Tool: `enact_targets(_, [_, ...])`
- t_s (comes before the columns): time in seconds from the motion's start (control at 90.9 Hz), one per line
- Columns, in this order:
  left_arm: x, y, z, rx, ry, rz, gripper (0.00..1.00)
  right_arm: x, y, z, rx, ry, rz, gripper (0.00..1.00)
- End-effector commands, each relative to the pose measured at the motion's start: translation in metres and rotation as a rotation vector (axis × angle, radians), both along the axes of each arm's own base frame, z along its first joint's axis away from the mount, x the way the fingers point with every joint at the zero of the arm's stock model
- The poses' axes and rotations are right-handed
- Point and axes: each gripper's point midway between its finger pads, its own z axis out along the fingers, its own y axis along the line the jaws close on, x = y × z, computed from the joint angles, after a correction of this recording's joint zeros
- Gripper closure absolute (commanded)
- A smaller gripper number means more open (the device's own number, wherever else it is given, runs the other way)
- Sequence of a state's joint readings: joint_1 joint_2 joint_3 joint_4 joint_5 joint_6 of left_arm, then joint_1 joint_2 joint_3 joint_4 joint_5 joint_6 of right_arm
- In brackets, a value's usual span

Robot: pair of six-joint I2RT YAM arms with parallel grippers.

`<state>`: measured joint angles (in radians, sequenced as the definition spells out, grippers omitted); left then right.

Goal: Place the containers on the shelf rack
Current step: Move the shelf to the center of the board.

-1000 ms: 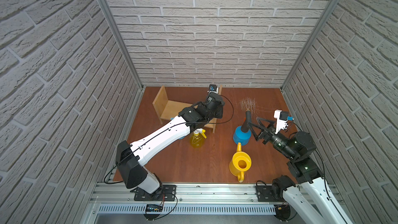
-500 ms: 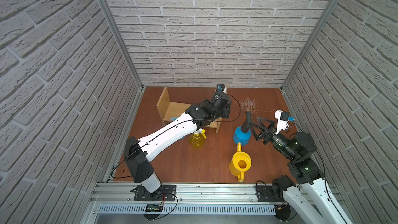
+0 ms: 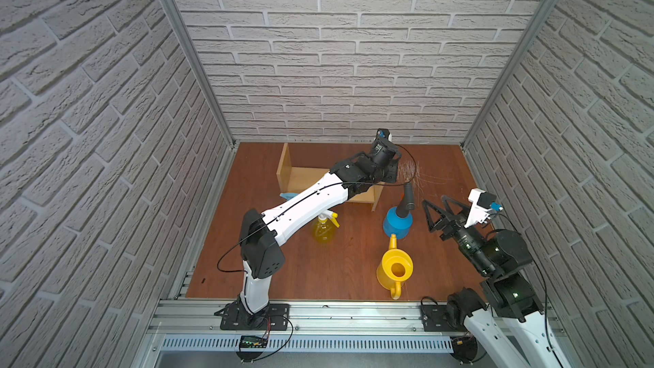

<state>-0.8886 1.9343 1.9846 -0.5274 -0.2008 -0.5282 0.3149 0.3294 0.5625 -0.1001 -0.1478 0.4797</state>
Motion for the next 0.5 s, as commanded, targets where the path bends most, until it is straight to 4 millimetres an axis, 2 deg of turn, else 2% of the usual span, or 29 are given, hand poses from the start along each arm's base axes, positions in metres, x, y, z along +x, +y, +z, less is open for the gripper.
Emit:
enact_targets(0.0, [-0.013, -0.038, -0.007, -0.063, 0.062, -0.109, 0.71, 0.000, -0.020, 0.000, -0.010, -0.015, -0.115, 0.01])
enact_targets(0.154, [-0.012, -0.033, 0.004, -0.046, 0.030, -0.102, 0.64, 0.001, -0.018, -0.001, -0.012, -0.009, -0.106, 0.01])
enact_targets(0.308, [-0.024, -0.011, 0.031, -0.050, -0.036, -0.108, 0.52, 0.005, -0.008, -0.003, -0.025, 0.015, -0.056, 0.01])
enact_targets(0.484, [-0.051, 0.019, 0.078, -0.095, -0.157, -0.163, 0.36, 0.003, 0.002, 0.001, -0.022, -0.007, 0.001, 0.01])
